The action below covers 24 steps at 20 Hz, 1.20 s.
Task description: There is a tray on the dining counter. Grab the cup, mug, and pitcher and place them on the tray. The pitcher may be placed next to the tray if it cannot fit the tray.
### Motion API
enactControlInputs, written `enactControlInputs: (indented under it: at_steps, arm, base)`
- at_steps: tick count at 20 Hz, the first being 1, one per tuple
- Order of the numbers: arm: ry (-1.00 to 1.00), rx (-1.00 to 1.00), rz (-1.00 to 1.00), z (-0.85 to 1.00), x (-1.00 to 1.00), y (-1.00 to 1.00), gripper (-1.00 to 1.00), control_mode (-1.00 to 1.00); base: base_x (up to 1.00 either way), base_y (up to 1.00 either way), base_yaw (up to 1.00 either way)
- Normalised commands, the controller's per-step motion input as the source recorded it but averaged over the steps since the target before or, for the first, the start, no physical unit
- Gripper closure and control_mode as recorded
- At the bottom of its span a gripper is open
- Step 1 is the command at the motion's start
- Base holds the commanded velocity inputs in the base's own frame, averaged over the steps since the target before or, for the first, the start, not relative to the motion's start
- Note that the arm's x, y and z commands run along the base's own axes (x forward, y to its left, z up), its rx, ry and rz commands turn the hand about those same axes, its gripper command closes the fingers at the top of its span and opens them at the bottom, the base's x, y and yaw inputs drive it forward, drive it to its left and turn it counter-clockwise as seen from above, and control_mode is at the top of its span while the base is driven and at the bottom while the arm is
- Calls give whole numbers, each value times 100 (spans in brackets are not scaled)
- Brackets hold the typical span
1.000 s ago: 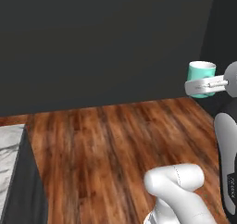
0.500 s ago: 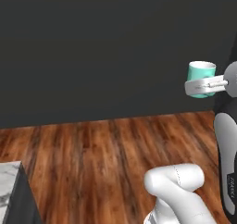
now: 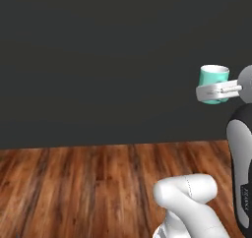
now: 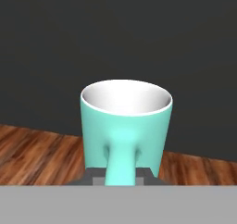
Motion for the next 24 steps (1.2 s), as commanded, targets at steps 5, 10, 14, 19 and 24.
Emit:
enactControlInputs:
  at_steps: [5, 10, 14, 19, 24]
  arm:
    - [0, 0, 0, 0, 0, 0, 100, 100]
    - [0, 0, 0, 0, 0, 0, 100, 100]
    - [0, 0, 0, 0, 0, 0, 100, 100]
    - [0, 0, 0, 0, 0, 0, 100, 100]
    - [0, 0, 0, 0, 0, 0, 100, 100]
  base:
    - [100, -54, 26]
    - [99, -56, 43]
    - [75, -18, 81]
    - [59, -23, 80]
    - [54, -34, 75]
